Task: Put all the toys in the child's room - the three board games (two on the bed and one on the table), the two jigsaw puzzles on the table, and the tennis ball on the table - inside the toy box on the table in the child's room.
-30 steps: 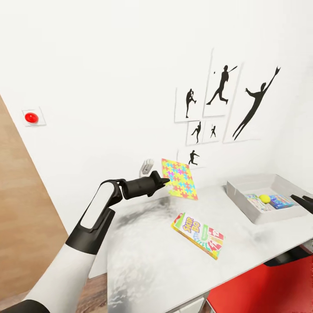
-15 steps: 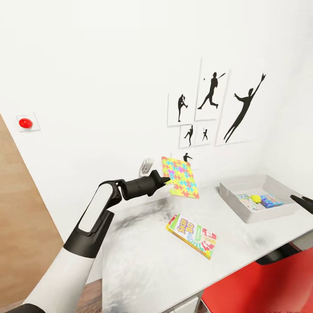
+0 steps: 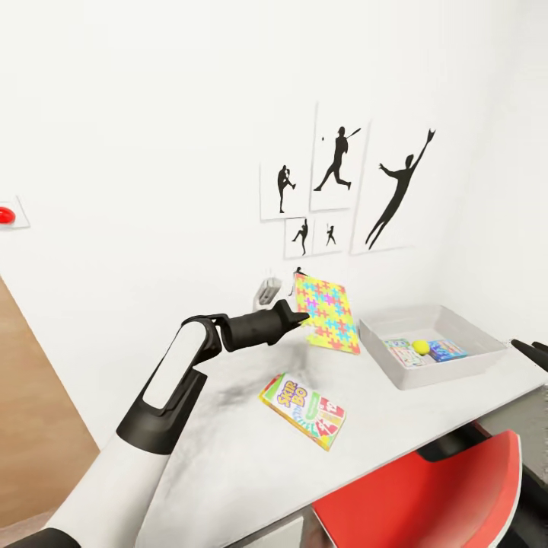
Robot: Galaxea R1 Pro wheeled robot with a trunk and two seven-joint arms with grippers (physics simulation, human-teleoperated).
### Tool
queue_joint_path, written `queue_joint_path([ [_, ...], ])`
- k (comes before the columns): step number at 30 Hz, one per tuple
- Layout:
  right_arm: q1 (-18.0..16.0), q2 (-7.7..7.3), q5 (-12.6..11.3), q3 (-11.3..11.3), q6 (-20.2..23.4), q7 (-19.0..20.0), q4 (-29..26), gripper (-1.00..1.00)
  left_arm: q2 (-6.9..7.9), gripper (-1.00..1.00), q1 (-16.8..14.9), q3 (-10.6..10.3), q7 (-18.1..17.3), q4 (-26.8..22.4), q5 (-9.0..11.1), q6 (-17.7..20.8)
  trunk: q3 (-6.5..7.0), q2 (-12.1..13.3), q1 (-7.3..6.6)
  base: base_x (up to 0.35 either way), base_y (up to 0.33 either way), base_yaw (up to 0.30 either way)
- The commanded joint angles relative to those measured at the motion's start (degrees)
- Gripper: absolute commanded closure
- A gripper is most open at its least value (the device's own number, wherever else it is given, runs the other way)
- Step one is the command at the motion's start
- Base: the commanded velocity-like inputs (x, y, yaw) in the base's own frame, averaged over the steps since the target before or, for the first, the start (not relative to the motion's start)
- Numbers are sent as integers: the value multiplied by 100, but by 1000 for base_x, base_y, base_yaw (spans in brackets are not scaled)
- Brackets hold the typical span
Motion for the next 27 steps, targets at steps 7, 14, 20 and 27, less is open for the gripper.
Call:
queue_joint_path([
  [7,-6,5,-16,-5,26,13,4,-100,-9,100,-12,5,57,10,57,3,-12,-11,3,0,-324,0],
  [14,-2,5,-16,-6,22,11,4,-100,-10,100,-11,-3,60,12,19,-55,-6,-11,3,0,-324,-73],
  [20,7,6,-16,-6,17,21,4,-100,5,100,0,15,59,12,21,-74,9,-11,3,0,-324,-98],
  [27,8,16,-21,0,16,30,4,-100,31,100,24,41,60,-2,18,-82,13,-11,3,0,-324,-17],
])
